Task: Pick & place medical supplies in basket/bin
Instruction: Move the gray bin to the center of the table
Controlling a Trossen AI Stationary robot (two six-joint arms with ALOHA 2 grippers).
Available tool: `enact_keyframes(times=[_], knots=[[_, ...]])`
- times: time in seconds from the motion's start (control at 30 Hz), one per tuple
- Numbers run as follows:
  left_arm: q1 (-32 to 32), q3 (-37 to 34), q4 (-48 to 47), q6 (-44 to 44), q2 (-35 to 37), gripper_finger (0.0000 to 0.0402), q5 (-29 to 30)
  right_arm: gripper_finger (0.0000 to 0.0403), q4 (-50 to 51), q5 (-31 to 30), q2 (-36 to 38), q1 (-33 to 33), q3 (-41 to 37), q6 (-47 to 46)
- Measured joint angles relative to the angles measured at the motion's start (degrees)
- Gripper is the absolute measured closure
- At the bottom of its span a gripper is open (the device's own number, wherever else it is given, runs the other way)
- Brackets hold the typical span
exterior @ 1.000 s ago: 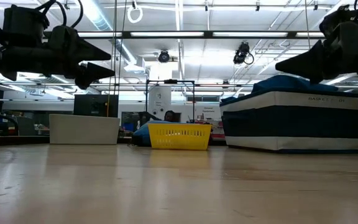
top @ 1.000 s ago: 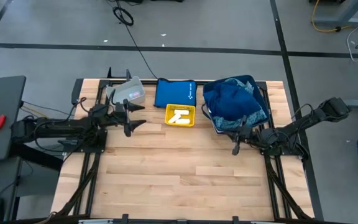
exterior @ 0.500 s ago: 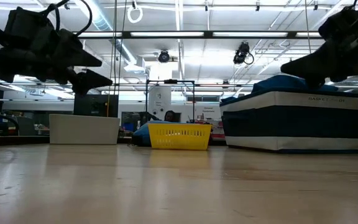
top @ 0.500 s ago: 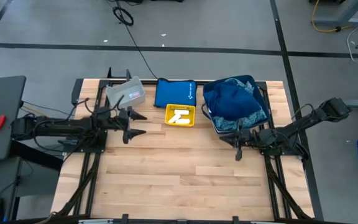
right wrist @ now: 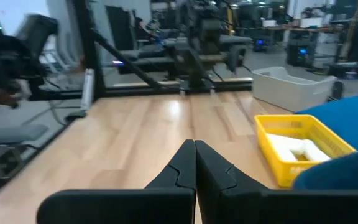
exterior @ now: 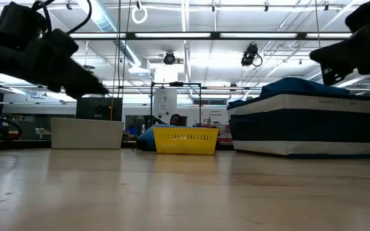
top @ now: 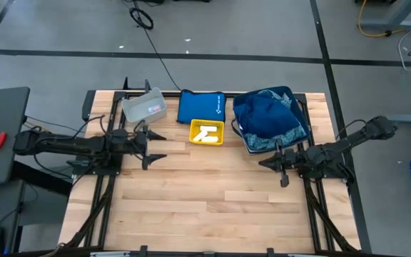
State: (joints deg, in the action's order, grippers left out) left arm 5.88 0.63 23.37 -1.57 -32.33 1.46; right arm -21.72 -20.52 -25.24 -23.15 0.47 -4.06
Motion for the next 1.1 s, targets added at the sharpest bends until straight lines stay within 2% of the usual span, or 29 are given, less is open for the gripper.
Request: enact_keyframes(times=[0.27,0.37,0.5,0.63,1.1], knots=[[-4.3,6.7,-20.6,3.6,7.0,0.0038,7.6,0.0403,11.5,-0.4,14.6,-6.0,0.0,-0.1],[-5.3,8.7,-24.4,4.7,10.9,0.0038,10.5,0.0403,14.5,-1.7,18.5,-7.7,0.0,-0.1],[-5.6,8.6,-25.4,4.8,15.8,0.0038,12.0,0.0403,17.1,-6.1,21.0,-9.2,0.0,-0.2],[-5.5,8.6,-26.4,5.4,17.6,0.0038,12.1,0.0403,17.7,-11.2,21.2,-9.3,0.0,-1.6],[-5.5,8.6,-26.3,6.9,17.8,0.0038,13.6,0.0401,17.9,-12.0,21.2,-9.3,0.0,0.7]])
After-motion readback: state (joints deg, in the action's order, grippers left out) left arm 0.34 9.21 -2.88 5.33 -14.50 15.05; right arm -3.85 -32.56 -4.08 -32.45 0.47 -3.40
